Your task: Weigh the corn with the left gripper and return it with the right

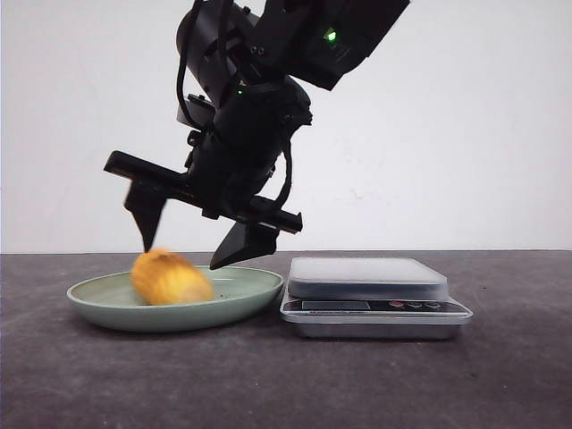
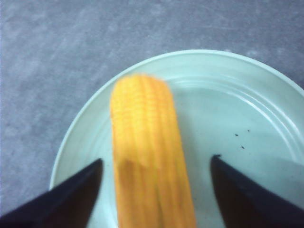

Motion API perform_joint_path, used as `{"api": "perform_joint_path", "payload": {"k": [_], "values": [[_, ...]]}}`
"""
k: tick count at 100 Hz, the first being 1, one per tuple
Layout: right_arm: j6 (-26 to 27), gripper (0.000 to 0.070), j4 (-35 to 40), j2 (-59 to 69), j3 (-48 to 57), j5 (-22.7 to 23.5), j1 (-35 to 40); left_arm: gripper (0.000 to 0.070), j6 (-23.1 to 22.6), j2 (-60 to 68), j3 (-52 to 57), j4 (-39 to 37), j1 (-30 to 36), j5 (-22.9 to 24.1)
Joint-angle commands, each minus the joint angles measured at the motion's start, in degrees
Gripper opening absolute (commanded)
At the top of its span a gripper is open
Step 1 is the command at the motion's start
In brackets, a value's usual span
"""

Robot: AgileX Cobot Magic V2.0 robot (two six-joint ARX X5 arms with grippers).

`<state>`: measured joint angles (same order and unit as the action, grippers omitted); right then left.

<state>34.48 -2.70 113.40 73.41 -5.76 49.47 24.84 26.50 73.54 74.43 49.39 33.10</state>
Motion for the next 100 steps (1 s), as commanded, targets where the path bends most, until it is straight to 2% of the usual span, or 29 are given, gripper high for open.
{"api": "perform_joint_path", "payload": {"k": [1,10,39,51,70,100], "values": [[-0.6,0.0605,-0.6,0.7,1.9,0.4,0.5,0.0472,-0.1,0.3,0.6,-0.6,0.5,0.4],[-2.5,0.0606,1.2,-0.2,3.1,0.4,0.5,0.0472,-0.1,0.3,0.6,-0.6,0.5,0.4],[-17.3,0.0600,9.9,-13.3,5.4,-3.9,-0.2,0.0472,-0.1,0.3,0.6,-0.7,0.5,0.4],[-21.6,0.0529,16.7,-23.0,5.4,-4.9,-0.8,0.0472,-0.1,0.3,0.6,-0.8,0.5,0.6],[-26.3,0.0528,26.6,-38.6,5.4,-6.4,-0.9,0.0472,-0.2,0.3,0.6,-3.4,0.5,1.0],[-25.7,0.0525,44.5,-62.4,5.4,-7.7,-0.9,0.0453,-2.3,0.4,-0.9,-10.7,0.5,1.0]]}}
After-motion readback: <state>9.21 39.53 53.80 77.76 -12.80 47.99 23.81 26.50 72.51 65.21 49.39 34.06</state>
